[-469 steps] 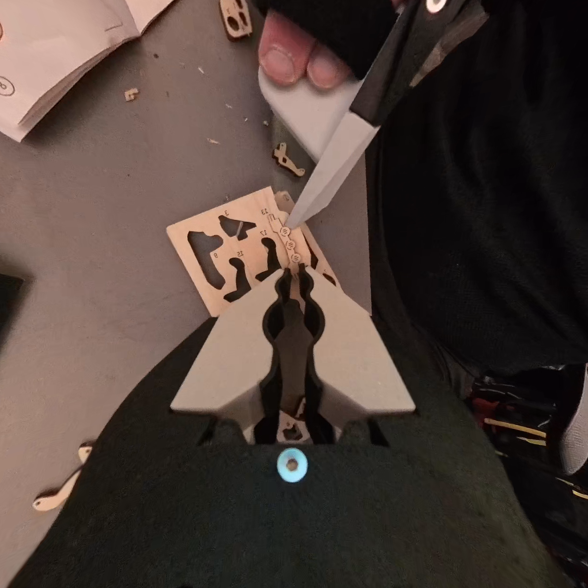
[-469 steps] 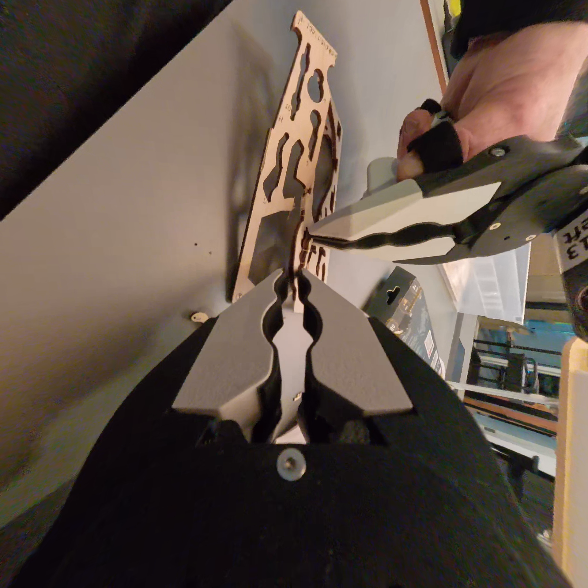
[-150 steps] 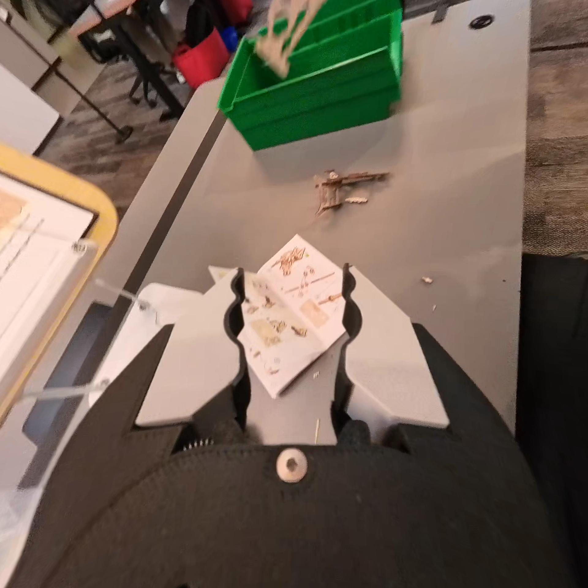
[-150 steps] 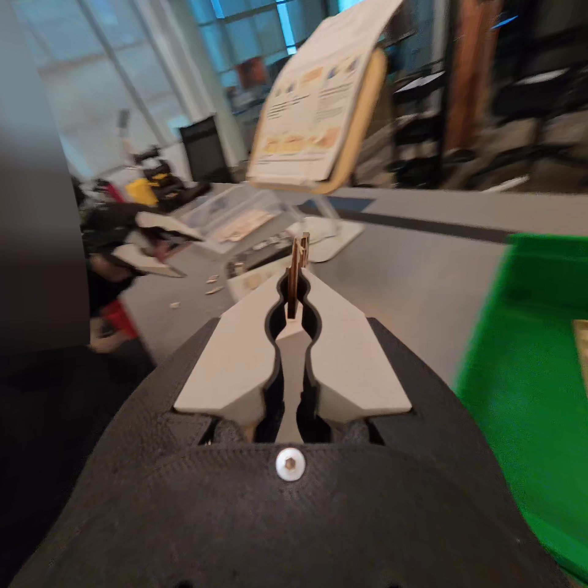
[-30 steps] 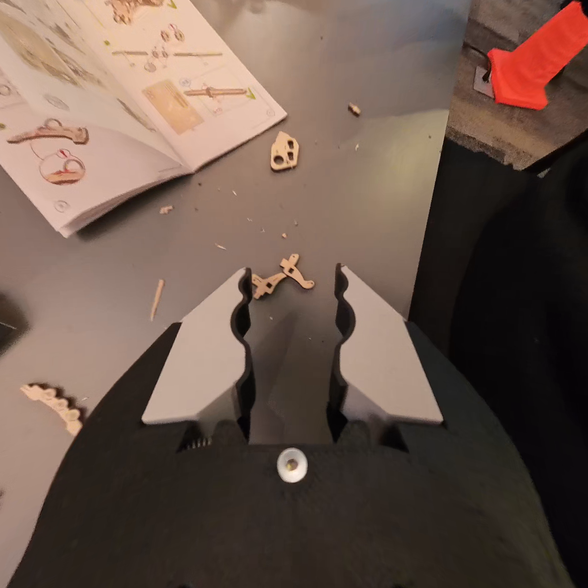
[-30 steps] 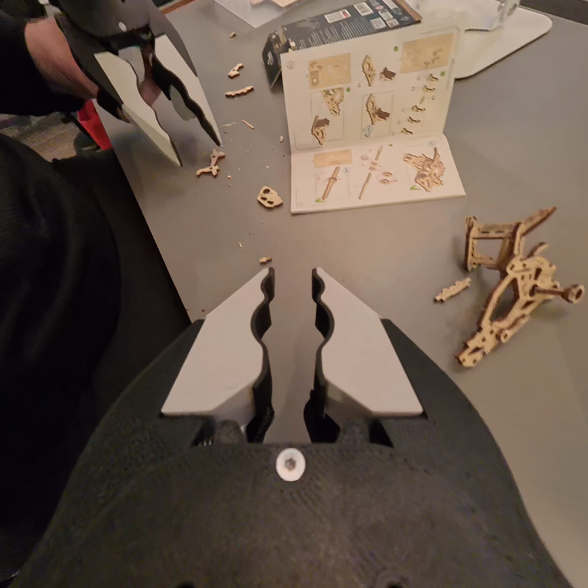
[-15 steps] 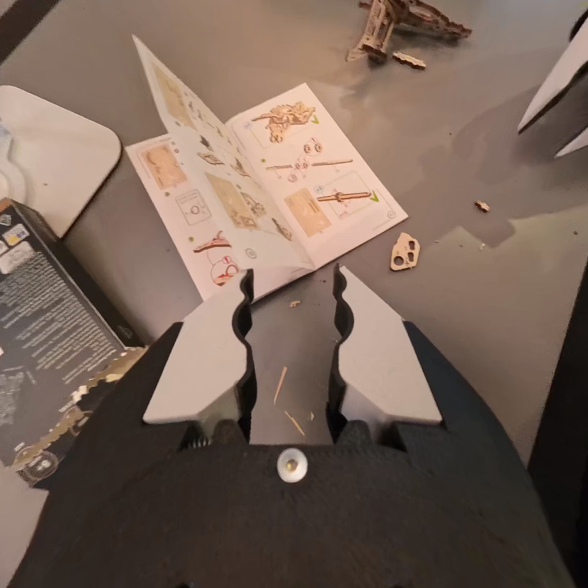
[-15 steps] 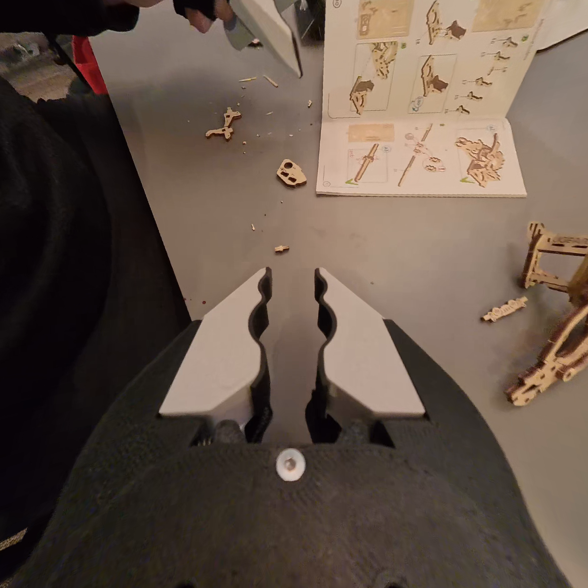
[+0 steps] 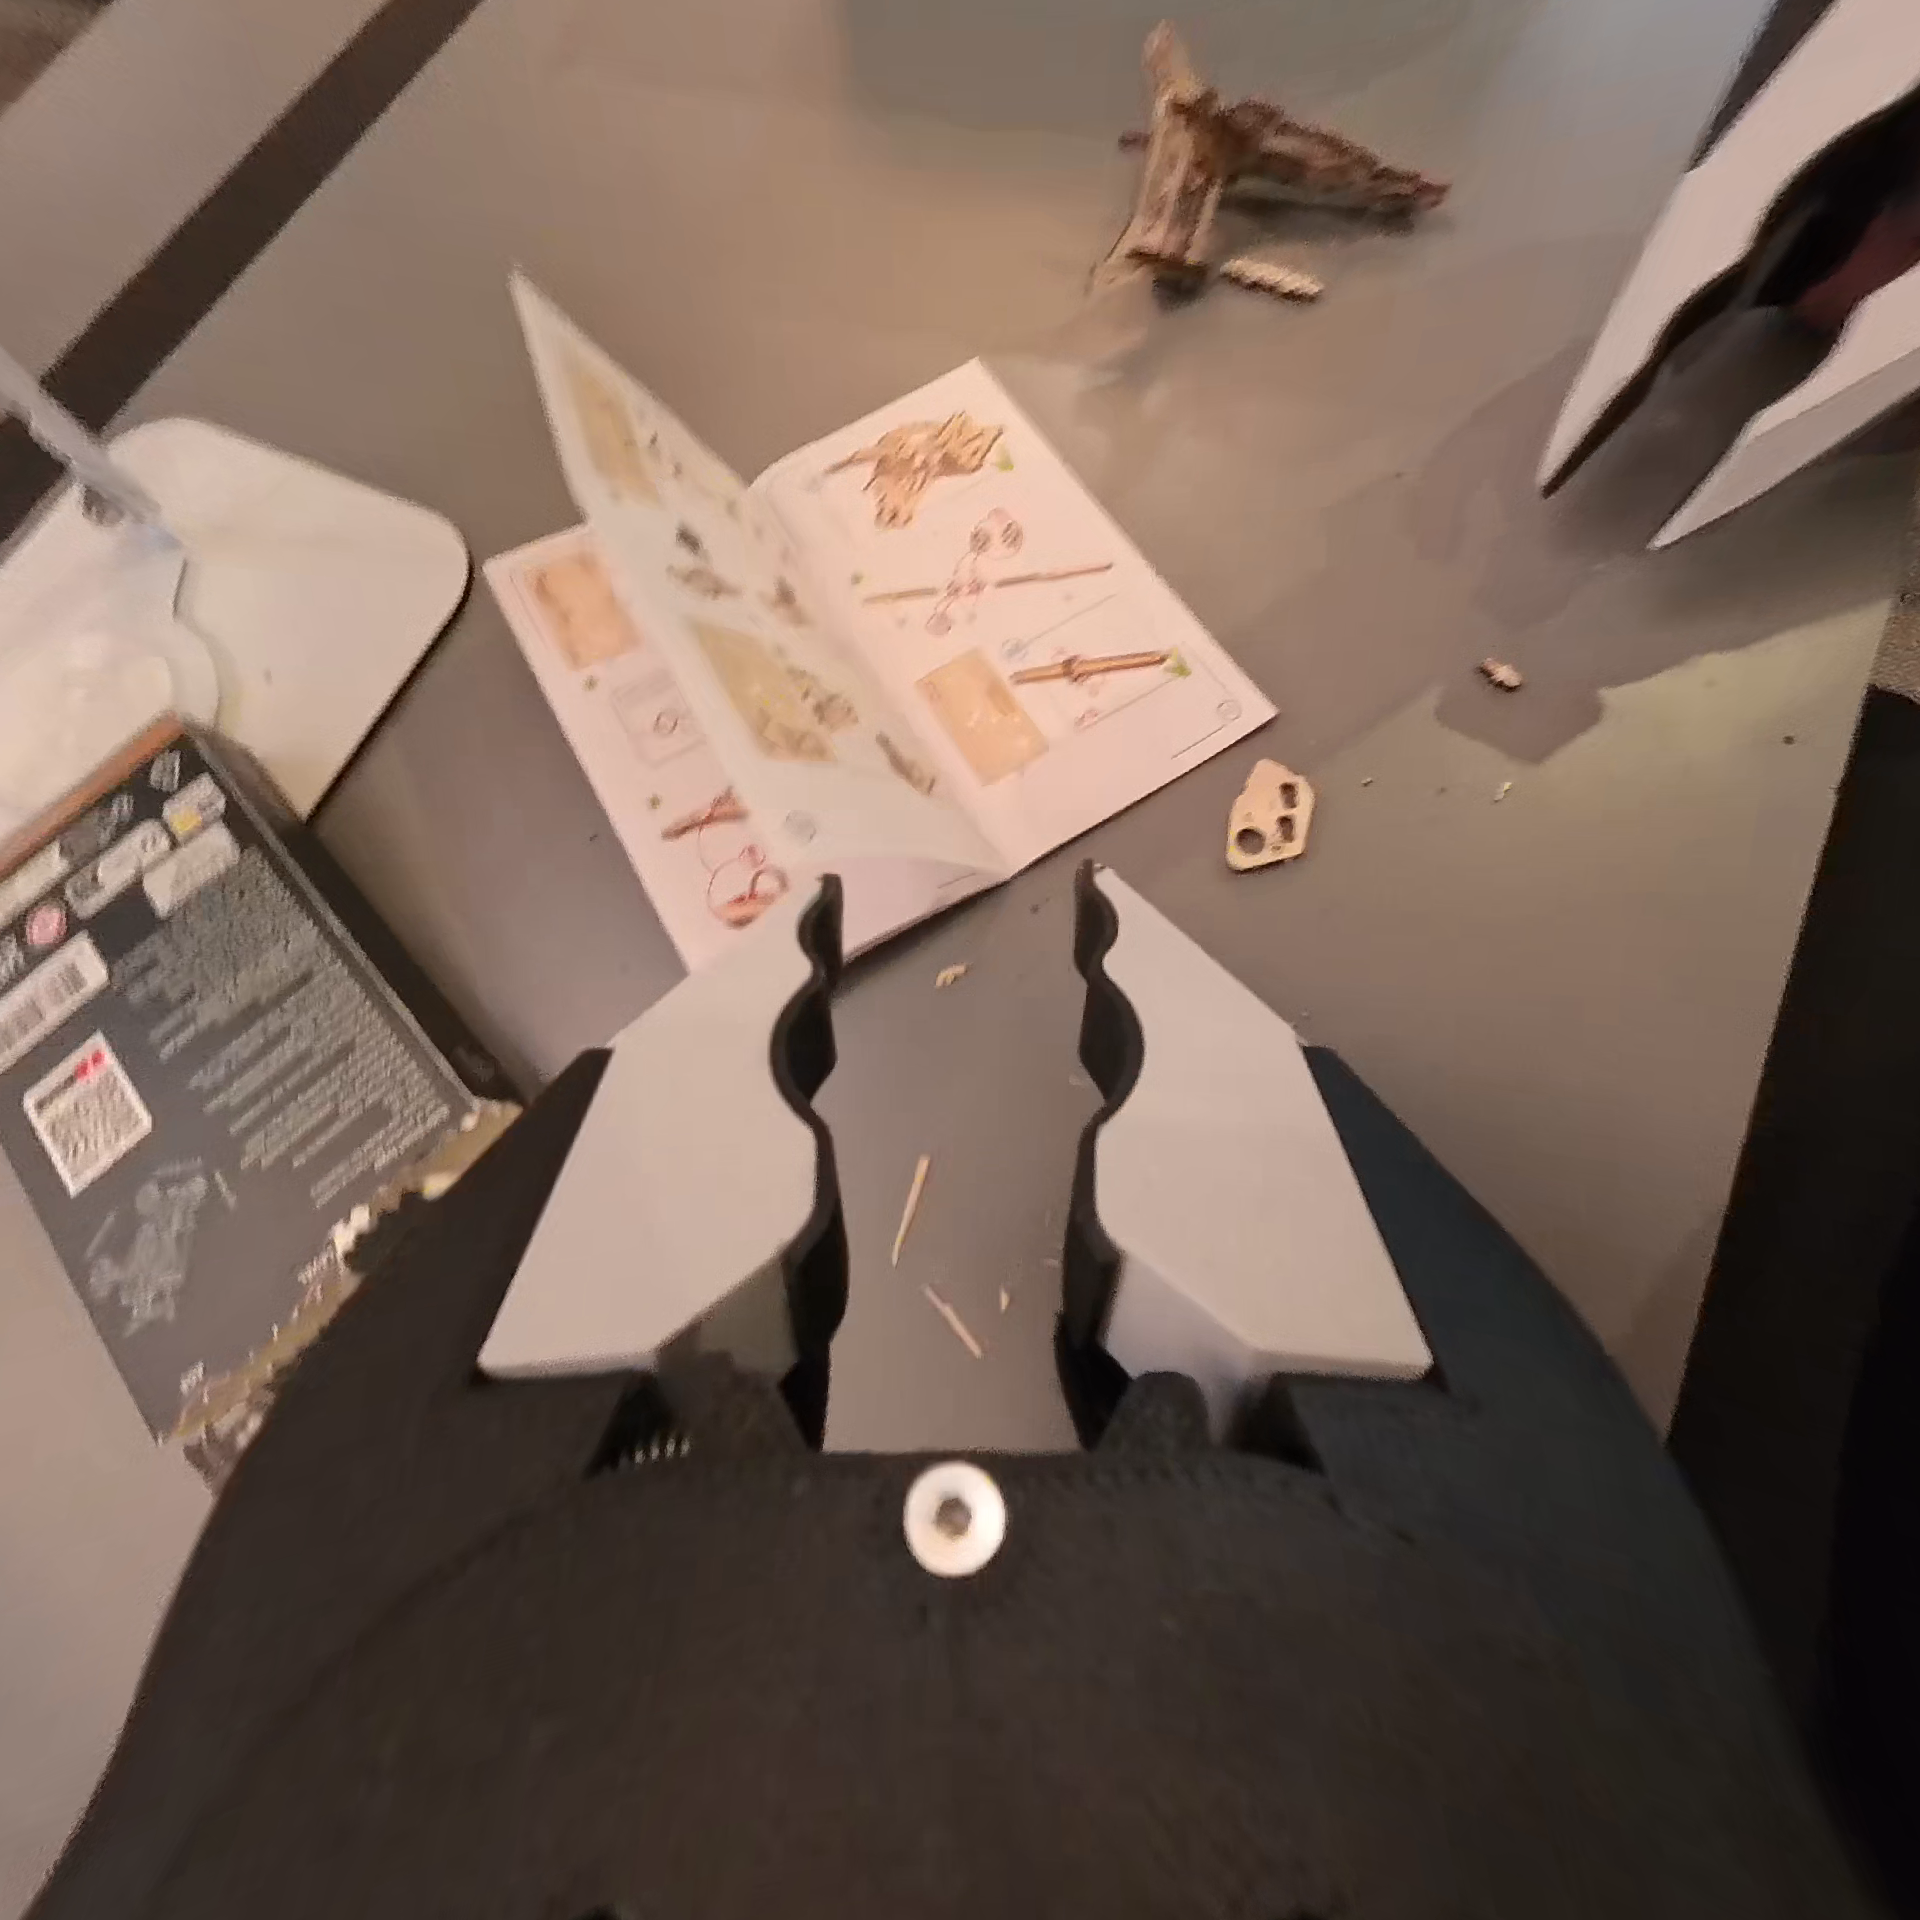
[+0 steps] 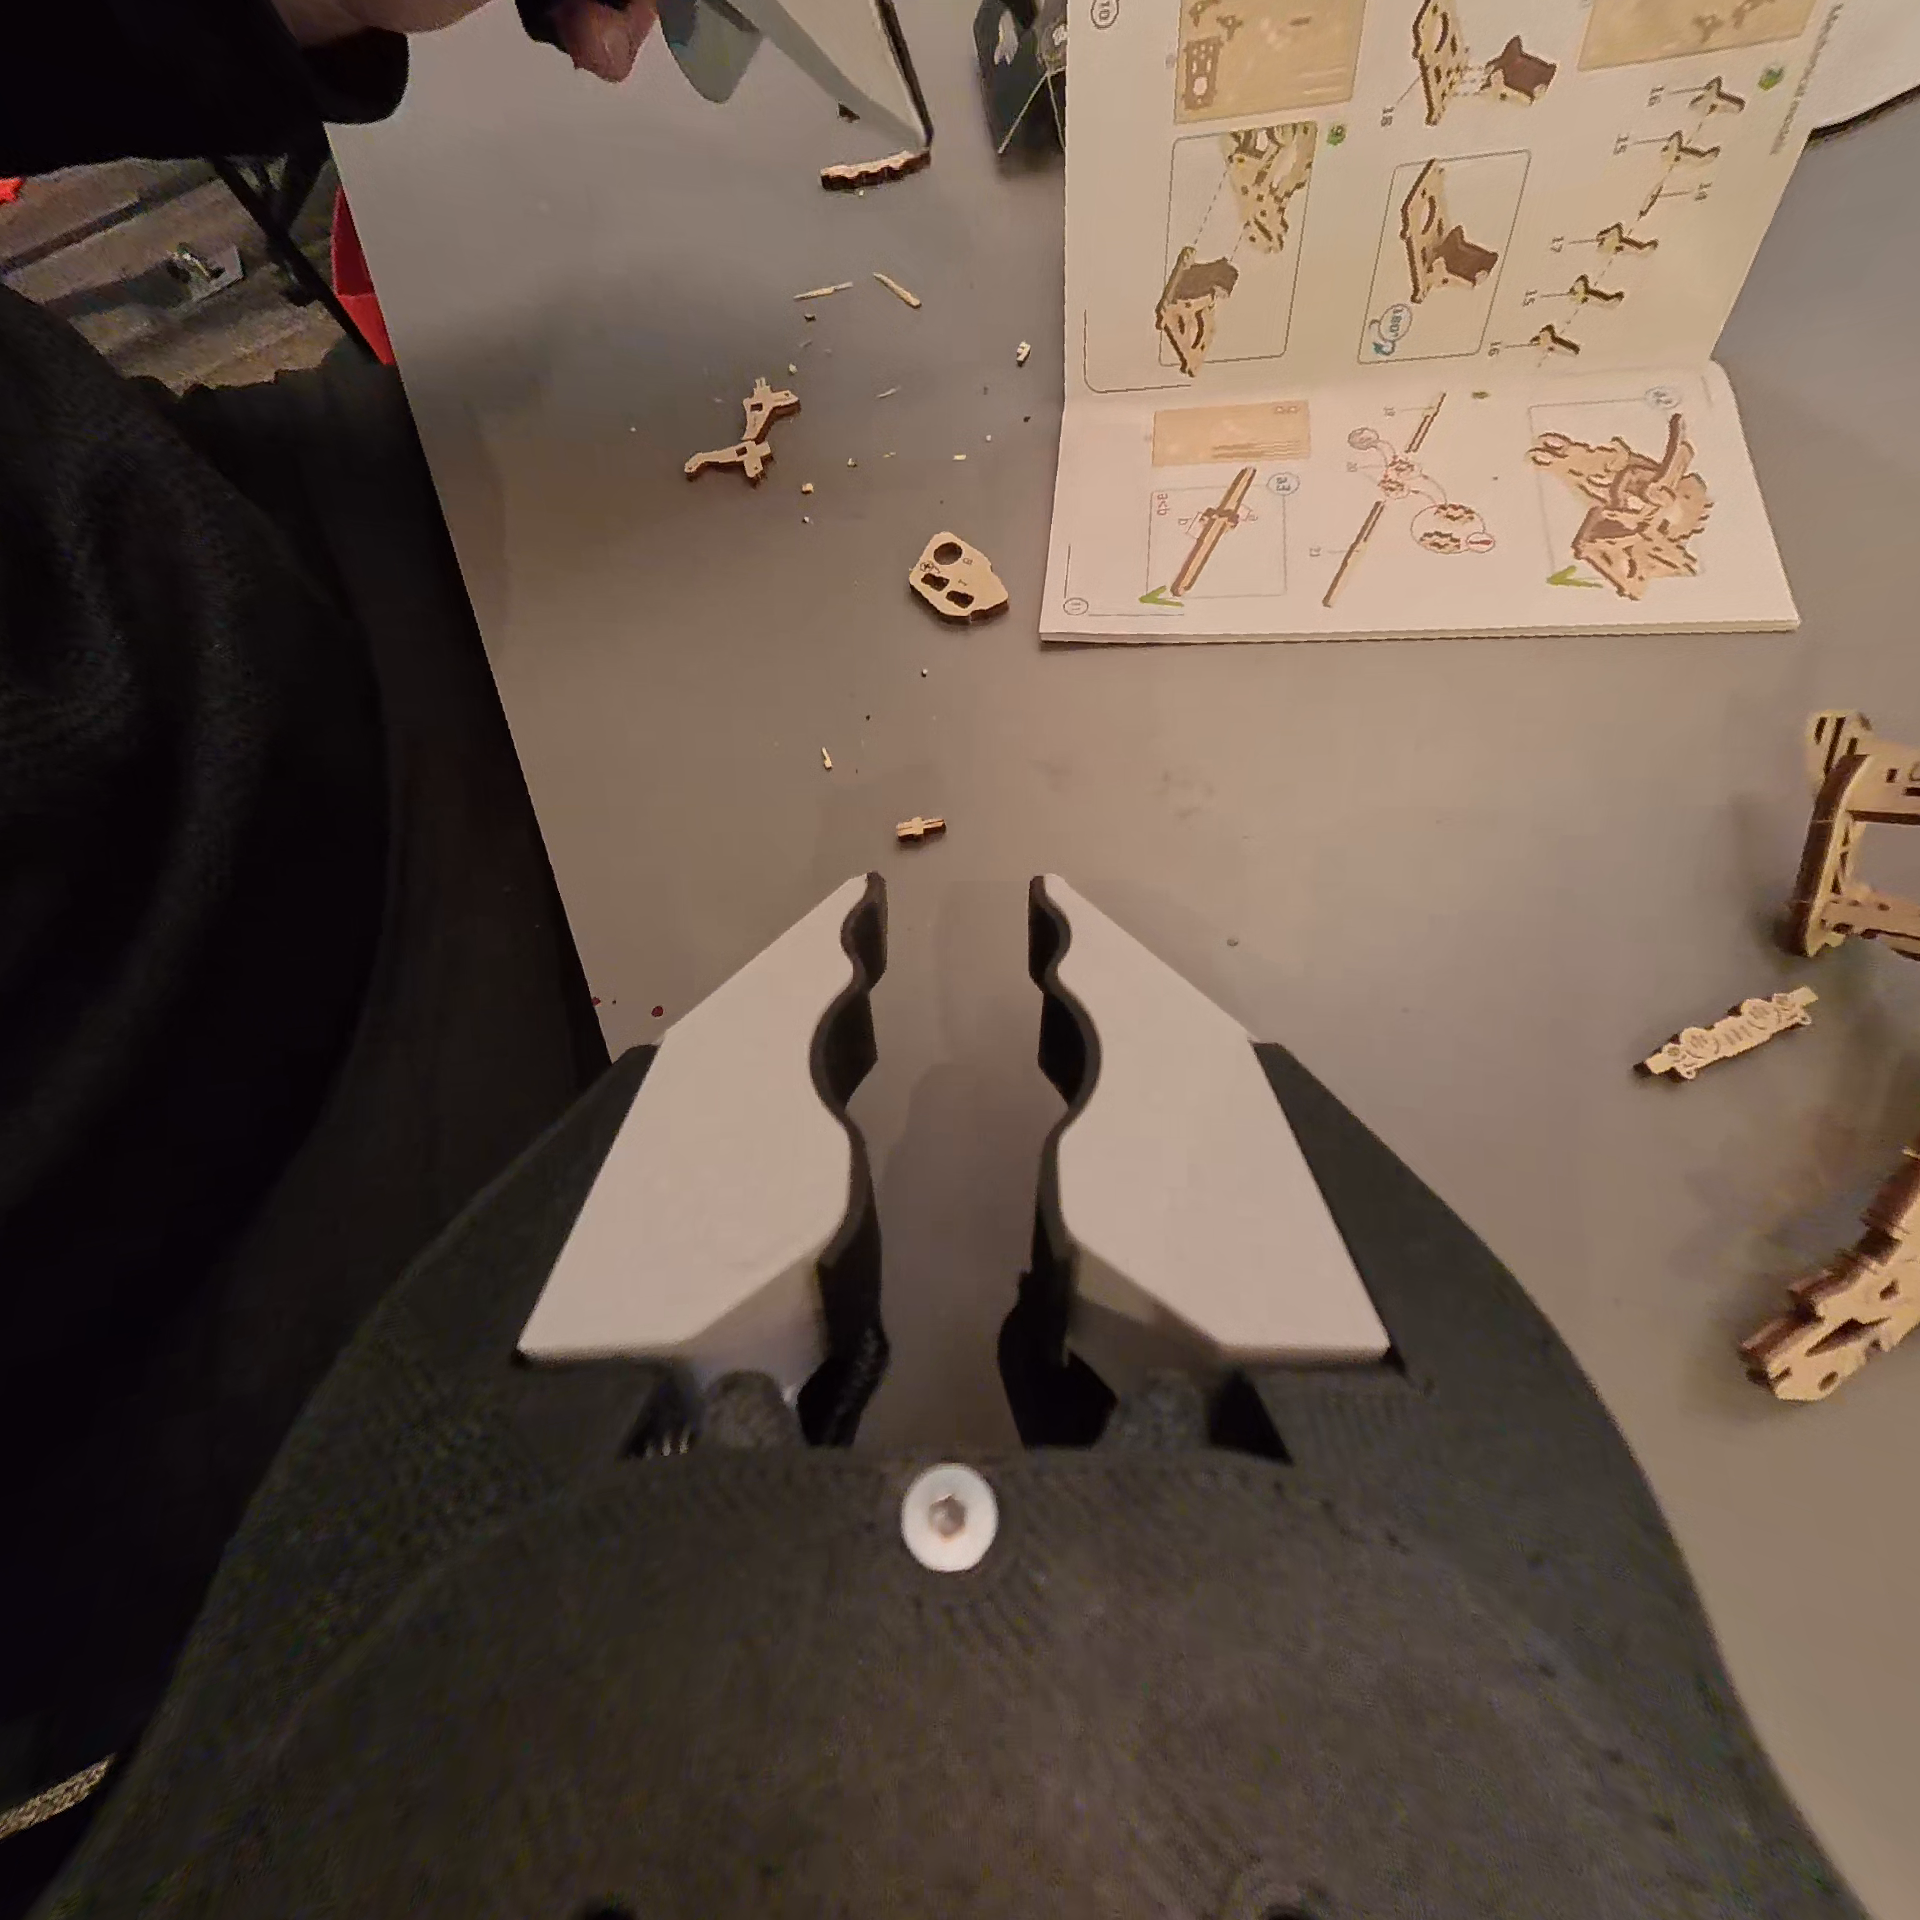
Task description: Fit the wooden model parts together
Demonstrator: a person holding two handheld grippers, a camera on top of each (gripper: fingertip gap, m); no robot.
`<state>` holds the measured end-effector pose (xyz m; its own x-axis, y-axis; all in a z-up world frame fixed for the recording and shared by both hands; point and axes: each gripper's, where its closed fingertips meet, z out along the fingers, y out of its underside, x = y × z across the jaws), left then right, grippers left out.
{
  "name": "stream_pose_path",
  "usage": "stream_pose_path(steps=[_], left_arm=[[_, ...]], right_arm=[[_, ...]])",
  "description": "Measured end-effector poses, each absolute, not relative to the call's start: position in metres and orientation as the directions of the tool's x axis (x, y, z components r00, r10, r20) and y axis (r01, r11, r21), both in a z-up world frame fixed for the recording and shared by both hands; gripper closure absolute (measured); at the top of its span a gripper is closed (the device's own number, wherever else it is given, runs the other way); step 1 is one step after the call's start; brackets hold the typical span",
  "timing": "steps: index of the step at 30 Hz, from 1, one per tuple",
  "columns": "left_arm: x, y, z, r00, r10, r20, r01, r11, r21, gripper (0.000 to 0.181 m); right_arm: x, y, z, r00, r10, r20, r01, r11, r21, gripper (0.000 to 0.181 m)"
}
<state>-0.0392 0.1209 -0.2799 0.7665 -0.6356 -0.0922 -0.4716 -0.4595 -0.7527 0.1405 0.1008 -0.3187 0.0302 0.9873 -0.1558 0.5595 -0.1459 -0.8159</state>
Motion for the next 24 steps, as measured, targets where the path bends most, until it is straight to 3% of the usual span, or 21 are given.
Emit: stream_pose_path(steps=[1, 6, 19, 24], left_arm=[[-0.032, 0.121, -0.277, 0.746, -0.657, -0.110, -0.492, -0.431, -0.757, 0.139], [-0.017, 0.129, -0.297, 0.679, -0.718, -0.154, -0.595, -0.415, -0.688, 0.138], [-0.035, 0.163, -0.337, 0.740, -0.668, -0.082, -0.561, -0.546, -0.622, 0.136], [-0.036, 0.170, -0.333, 0.759, -0.647, -0.064, -0.522, -0.547, -0.655, 0.134]], right_arm=[[0.141, 0.101, -0.319, 0.030, 0.987, -0.155, 0.559, -0.145, -0.816, 0.157], [0.141, 0.100, -0.320, 0.030, 0.987, -0.155, 0.566, -0.145, -0.812, 0.157], [0.142, 0.097, -0.325, 0.021, 0.987, -0.160, 0.593, -0.141, -0.793, 0.157], [0.136, 0.091, -0.326, 0.000, 0.986, -0.165, 0.603, -0.132, -0.787, 0.157]])
